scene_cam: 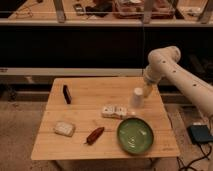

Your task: Place the ceramic cup over the eraser

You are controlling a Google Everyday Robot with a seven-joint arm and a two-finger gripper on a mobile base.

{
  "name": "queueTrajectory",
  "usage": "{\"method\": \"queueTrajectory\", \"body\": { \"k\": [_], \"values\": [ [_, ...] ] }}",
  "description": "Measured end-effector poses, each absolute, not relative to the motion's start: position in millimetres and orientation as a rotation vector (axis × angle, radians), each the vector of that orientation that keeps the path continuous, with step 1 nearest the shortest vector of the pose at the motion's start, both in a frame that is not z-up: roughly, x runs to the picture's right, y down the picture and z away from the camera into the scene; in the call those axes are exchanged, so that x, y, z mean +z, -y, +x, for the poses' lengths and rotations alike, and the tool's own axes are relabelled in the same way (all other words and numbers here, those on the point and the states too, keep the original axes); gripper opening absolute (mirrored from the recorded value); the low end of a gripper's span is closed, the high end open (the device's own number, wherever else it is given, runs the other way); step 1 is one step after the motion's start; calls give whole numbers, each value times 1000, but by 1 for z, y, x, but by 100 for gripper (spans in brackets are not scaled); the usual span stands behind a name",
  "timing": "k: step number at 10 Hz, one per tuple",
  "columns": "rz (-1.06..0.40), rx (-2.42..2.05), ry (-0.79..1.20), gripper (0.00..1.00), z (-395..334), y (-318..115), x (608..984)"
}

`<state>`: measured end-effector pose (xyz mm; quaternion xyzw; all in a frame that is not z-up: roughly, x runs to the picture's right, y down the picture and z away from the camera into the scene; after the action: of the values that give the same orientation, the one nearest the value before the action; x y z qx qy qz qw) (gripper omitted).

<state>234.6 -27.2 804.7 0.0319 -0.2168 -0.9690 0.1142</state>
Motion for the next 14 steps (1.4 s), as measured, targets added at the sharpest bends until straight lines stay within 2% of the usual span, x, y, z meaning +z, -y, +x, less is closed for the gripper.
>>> {"method": "queueTrajectory", "body": {
  "k": [3, 9, 14],
  "values": [
    [214, -2781, 616, 80, 243, 32, 801],
    [384, -2716, 626, 80, 259, 7, 830],
    [431, -2677, 659, 80, 266, -14, 859]
  ]
}}
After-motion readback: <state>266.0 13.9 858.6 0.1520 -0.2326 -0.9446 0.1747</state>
